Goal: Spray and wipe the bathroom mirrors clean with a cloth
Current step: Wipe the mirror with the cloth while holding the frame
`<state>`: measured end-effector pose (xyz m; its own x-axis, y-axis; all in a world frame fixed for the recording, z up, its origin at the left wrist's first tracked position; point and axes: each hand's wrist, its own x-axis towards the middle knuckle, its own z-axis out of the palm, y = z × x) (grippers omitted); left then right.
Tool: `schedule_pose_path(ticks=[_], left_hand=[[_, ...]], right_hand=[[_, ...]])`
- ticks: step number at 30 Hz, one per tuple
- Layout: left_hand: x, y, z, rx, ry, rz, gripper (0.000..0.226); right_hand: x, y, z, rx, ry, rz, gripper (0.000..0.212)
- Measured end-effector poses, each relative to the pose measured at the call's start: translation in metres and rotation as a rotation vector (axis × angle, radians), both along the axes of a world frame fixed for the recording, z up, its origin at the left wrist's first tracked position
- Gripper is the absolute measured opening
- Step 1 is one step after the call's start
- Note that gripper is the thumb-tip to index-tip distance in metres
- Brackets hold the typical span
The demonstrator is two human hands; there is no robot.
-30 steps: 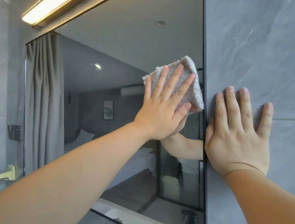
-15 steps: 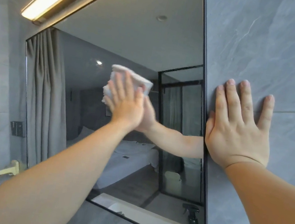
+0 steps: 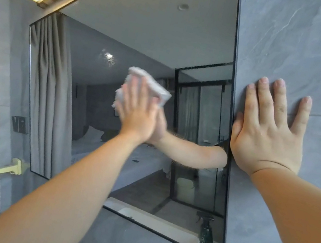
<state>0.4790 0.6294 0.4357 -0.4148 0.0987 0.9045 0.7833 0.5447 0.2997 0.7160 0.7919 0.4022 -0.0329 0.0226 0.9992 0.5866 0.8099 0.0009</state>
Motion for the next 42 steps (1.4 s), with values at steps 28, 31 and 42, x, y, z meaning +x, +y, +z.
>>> schedule_pose_path(ticks=[28, 31, 42], left_hand=[[0.063, 0.016, -0.114, -0.076, 0.013, -0.094, 0.070], [-0.004, -0.014, -0.090, 0.191, -0.310, -0.031, 0.068], [0.017, -0.006, -0.072, 0.185, -0.282, 0.022, 0.067]], right_hand=[[0.003, -0.003, 0.001, -0.036, -0.037, -0.002, 0.062], [0.002, 0.000, 0.000, -0.023, -0.025, -0.010, 0.061], [0.001, 0.000, 0.001, -0.015, -0.022, -0.033, 0.062]])
